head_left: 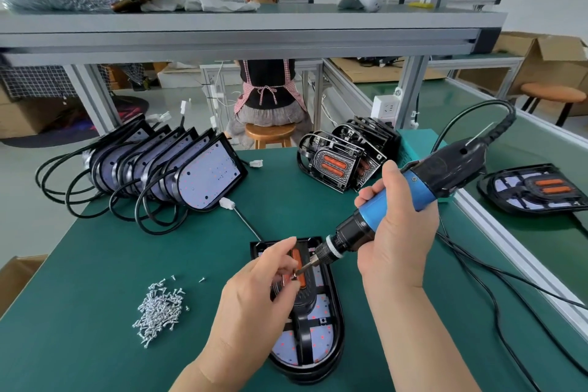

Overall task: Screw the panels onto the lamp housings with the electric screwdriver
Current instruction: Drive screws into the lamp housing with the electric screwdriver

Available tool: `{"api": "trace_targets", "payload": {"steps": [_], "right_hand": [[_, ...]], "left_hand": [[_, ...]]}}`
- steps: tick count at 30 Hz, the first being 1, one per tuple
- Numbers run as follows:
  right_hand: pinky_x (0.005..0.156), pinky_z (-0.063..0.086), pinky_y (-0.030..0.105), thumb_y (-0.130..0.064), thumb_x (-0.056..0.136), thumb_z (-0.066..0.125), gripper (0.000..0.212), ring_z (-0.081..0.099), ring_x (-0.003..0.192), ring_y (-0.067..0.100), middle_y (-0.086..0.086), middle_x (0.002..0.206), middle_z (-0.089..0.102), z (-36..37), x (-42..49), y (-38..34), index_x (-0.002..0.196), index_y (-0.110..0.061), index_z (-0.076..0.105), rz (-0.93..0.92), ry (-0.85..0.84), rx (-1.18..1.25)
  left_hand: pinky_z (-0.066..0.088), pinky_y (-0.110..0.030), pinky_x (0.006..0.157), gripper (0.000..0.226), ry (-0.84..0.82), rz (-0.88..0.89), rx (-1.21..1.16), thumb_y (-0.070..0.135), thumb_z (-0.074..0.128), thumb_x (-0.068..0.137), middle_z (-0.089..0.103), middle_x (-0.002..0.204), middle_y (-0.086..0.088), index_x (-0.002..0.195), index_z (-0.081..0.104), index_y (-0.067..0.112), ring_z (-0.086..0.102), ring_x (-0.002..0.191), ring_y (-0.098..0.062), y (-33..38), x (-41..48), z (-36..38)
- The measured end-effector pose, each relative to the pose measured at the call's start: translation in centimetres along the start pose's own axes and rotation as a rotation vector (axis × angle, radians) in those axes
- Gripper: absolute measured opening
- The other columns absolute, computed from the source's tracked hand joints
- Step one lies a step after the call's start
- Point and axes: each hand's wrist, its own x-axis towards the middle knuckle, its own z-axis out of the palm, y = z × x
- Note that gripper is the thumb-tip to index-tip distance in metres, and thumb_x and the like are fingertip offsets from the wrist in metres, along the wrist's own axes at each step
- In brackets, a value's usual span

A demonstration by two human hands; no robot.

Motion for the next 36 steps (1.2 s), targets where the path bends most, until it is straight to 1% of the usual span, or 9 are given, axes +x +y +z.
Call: {"api": "trace_targets", "payload": {"steps": [2,4,7,9,11,15,18,25,36], "right_hand": [[0.057,0.052,0.027,-0.022,0.084,0.072,0.022,0.056,0.054,0.015,-0.006,0.061,0.057,-0.1,0.2,-0.1,0.09,-0.015,0.052,-0.016,-0.005,-0.01],[0.057,0.052,0.027,-0.021,0.085,0.072,0.023,0.057,0.054,0.015,-0.005,0.062,0.057,-0.3,0.5,-0.3,0.091,-0.013,0.052,-0.03,-0.021,-0.045],[0.055,0.051,0.029,-0.022,0.082,0.073,0.025,0.057,0.053,0.016,-0.003,0.063,0.056,-0.7,0.9,-0.4,0.092,-0.011,0.052,-0.04,-0.077,-0.136],[0.053,0.051,0.028,-0.023,0.08,0.074,0.029,0.057,0.051,0.016,-0.002,0.062,0.056,-0.9,1.0,-0.4,0.094,-0.008,0.053,-0.039,-0.137,-0.217],[0.052,0.051,0.026,-0.025,0.078,0.074,0.031,0.059,0.05,0.016,-0.003,0.059,0.058,-1.0,0.8,-0.2,0.094,-0.006,0.055,-0.035,-0.197,-0.295],[0.052,0.051,0.025,-0.025,0.077,0.075,0.026,0.059,0.049,0.017,-0.002,0.057,0.058,-1.2,0.2,0.6,0.087,-0.012,0.055,-0.039,-0.281,-0.387],[0.054,0.051,0.027,-0.026,0.077,0.075,0.028,0.06,0.05,0.019,0.0,0.056,0.058,-1.2,-0.2,1.4,0.089,-0.011,0.055,-0.03,-0.314,-0.413],[0.054,0.051,0.026,-0.034,0.073,0.076,0.028,0.06,0.049,0.019,0.005,0.062,0.057,-1.3,-0.4,2.2,0.085,-0.02,0.054,-0.056,-0.344,-0.457],[0.055,0.054,0.03,-0.032,0.076,0.075,0.027,0.062,0.051,0.019,0.006,0.064,0.059,-1.7,-0.6,2.6,0.085,-0.02,0.054,-0.048,-0.351,-0.501]], "left_hand": [[0.038,-0.007,0.094,0.064,0.025,-0.017,0.043,0.012,0.08,0.079,0.061,0.112,0.03,0.135,0.057,0.031,0.054,0.109,0.005,-0.3,0.0,-0.3],[0.038,-0.018,0.102,0.067,0.095,-0.055,0.071,0.017,0.081,0.078,0.053,0.124,0.019,0.138,0.054,0.026,0.048,0.12,-0.001,-0.8,0.0,-0.4],[0.044,-0.033,0.096,0.077,0.093,-0.372,0.042,0.038,0.077,0.081,0.042,0.129,0.005,0.147,0.039,0.026,0.05,0.12,-0.018,-1.5,0.3,-0.2],[0.04,-0.031,0.089,0.086,-0.018,-0.543,0.001,0.051,0.073,0.081,0.05,0.121,0.004,0.15,0.029,0.026,0.052,0.117,-0.021,-1.8,0.5,0.2],[0.04,-0.03,0.086,0.084,-0.11,-0.604,-0.059,0.055,0.073,0.08,0.057,0.103,0.014,0.146,0.032,0.024,0.056,0.109,-0.018,-2.0,0.5,0.6],[0.05,-0.034,0.09,0.059,-0.134,-0.647,-0.152,0.048,0.079,0.075,0.067,0.097,0.021,0.121,0.049,0.028,0.063,0.099,-0.006,-2.4,0.6,1.1],[0.051,-0.031,0.085,0.051,-0.13,-0.658,-0.182,0.046,0.081,0.075,0.069,0.095,0.02,0.113,0.051,0.033,0.062,0.094,0.001,-2.6,0.6,1.2],[0.047,-0.02,0.073,0.053,-0.115,-0.665,-0.221,0.048,0.082,0.072,0.069,0.094,0.021,0.112,0.049,0.037,0.063,0.091,0.005,-2.8,0.5,1.5],[0.053,-0.032,0.085,0.058,-0.102,-0.674,-0.238,0.047,0.082,0.073,0.07,0.097,0.018,0.119,0.048,0.034,0.065,0.095,-0.003,-2.9,0.5,1.8]]}}
